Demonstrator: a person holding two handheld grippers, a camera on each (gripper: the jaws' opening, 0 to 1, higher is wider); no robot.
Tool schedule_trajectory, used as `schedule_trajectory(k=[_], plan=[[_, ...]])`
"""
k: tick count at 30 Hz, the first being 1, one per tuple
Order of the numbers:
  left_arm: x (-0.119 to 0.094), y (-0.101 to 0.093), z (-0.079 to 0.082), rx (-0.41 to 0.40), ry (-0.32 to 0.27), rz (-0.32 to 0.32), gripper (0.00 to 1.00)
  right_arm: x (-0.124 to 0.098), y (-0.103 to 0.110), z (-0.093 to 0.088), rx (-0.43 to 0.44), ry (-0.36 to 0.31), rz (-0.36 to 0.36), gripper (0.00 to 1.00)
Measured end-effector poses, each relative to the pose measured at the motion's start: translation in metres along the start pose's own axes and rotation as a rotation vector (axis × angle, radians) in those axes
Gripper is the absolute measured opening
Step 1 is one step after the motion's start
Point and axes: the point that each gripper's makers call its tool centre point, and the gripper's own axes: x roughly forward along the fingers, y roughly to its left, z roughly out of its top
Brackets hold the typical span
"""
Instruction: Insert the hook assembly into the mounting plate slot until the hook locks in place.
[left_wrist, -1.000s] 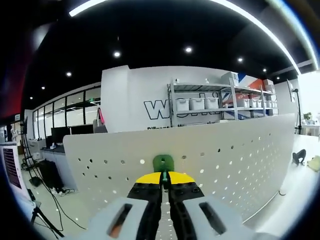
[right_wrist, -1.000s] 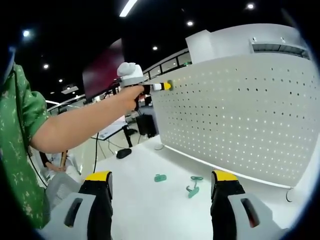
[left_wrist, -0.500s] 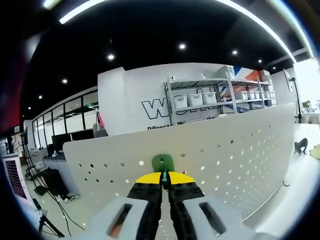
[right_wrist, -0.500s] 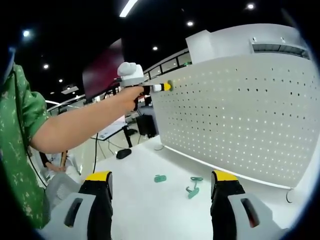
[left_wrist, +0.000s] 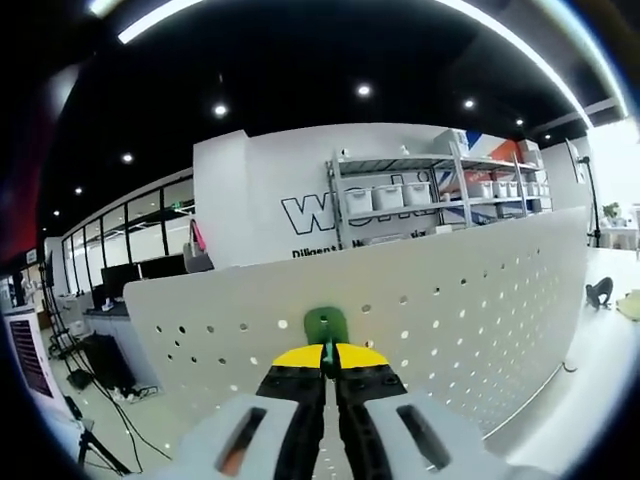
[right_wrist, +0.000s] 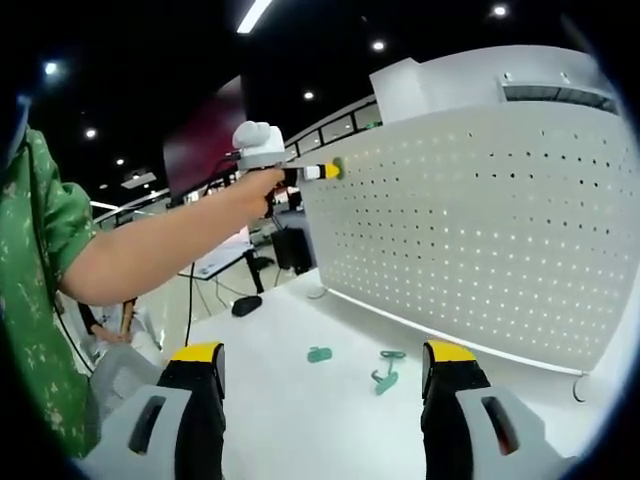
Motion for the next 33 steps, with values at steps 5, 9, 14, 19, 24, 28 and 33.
schedule_trajectory(k=[5, 9, 14, 19, 24, 28, 33], plan=[[0.0008, -0.0007, 0.0001, -0.005, 0.009, 0.018, 0.02, 0.0003, 0.0010, 0.0005, -0.001, -0.002, 0.002, 0.82], [0.0014, -0.0018, -0.0003, 0.021, 0.005, 0.036, 0.02, 0.0003, 0.0011, 0.0000, 0.000, -0.001, 0.002, 0.82], [0.0017, -0.0031, -0.0012, 0.054, 0.010, 0.065, 0.02, -0.0003, 0.0000, -0.0002, 0.001, -0.001, -0.001, 0.82], [0.0017, -0.0019, -0.0013, 0.033, 0.004, 0.058, 0.02, -0.0014, -0.0017, -0.0004, 0.002, -0.001, -0.003, 0.82], [0.0008, -0.0023, -0.0019, 0.012, -0.006, 0.051, 0.03, -0.0003, -0.0019, -0.0009, 0.005, -0.003, -0.002, 0.82], [0.0008, -0.0019, -0.0025, -0.033, -0.008, 0.046, 0.03, -0.0003, -0.0006, 0.0006, 0.000, -0.005, 0.001, 0.82], [0.0015, -0.0023, -0.0028, -0.031, -0.004, 0.040, 0.03, -0.0020, -0.0026, 0.0011, -0.001, -0.005, -0.005, 0.82]])
